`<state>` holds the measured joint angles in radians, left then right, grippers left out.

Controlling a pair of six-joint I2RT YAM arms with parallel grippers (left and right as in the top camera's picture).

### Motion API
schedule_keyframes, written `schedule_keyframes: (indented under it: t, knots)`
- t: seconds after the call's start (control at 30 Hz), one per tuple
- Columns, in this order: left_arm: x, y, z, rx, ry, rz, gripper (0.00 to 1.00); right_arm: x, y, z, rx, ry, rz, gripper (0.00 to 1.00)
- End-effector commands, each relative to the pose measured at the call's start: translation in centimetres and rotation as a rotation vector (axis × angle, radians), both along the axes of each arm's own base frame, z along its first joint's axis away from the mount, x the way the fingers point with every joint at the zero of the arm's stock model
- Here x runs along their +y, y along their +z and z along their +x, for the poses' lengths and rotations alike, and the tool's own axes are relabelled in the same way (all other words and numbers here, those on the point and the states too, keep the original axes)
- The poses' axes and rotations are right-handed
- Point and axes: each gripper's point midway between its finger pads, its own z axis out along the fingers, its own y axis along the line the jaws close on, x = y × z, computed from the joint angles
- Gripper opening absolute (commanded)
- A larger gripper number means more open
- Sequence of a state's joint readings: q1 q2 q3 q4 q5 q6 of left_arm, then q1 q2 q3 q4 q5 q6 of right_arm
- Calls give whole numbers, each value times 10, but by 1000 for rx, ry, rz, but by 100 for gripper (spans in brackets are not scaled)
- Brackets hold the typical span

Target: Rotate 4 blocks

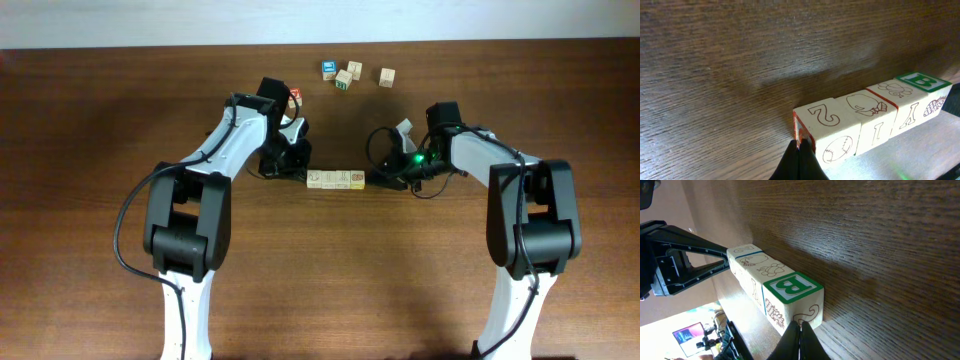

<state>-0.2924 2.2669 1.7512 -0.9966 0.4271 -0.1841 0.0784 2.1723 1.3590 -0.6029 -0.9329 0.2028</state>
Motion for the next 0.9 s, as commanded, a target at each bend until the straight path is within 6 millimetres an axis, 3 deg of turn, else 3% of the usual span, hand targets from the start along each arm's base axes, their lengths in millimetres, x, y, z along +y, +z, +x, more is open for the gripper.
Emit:
schedule_keyframes:
  t: [0.0,0.43,0.87]
  knots:
    - [-3,-6,-2,10,3,-2,0,3,2,-2,-4,9,6,4]
    - [-7,-4,-2,12,1,-27,0,-6,-11,-3,86,-66,-77,4]
    - [-7,-4,-2,11,1,-28,0,12,6,-6,-21,45,45,4]
